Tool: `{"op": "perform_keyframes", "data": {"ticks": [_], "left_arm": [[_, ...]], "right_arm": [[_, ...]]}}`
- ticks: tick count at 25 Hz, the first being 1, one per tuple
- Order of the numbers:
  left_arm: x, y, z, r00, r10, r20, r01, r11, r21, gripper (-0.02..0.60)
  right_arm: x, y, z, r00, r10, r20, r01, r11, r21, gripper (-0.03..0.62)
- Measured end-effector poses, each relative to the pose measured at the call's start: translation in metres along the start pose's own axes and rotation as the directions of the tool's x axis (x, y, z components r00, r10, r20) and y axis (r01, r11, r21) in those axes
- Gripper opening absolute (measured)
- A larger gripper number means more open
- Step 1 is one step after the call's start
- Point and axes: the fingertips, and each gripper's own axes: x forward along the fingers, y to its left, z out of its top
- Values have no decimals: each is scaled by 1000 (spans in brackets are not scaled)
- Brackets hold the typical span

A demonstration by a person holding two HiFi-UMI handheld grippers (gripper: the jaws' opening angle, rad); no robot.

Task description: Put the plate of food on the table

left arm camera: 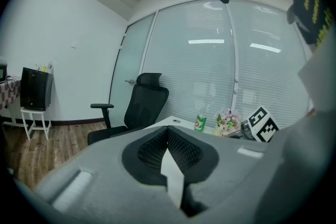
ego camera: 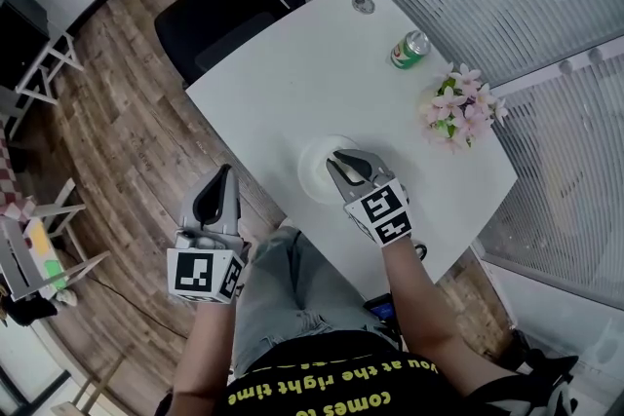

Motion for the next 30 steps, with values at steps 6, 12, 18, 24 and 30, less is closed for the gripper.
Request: {"op": "perform_keyframes", "data": {"ticks": [6,12,18,24,30], "left_arm": [[-2,-5,9,1000,-16,7,16,1000,15,0],[1,-13,23,999,-37,26,37,999,27,0],[2,-20,40,997,-61,52,58,997,51,0],[5,-31,56,993,-93,74,88,994,67,0],[12,-45,64,987,-143,77,136,987,83,0]], "right_arm": [[-13,0,16,999,-13,40,12,1000,8,14],[-30,-4,39,995,-29,93,28,1000,13,8],[-54,-10,65,987,-60,152,59,998,9,8],[-82,-18,87,971,-102,216,98,995,28,8],[-113,-29,98,952,-159,262,150,987,57,8]]}}
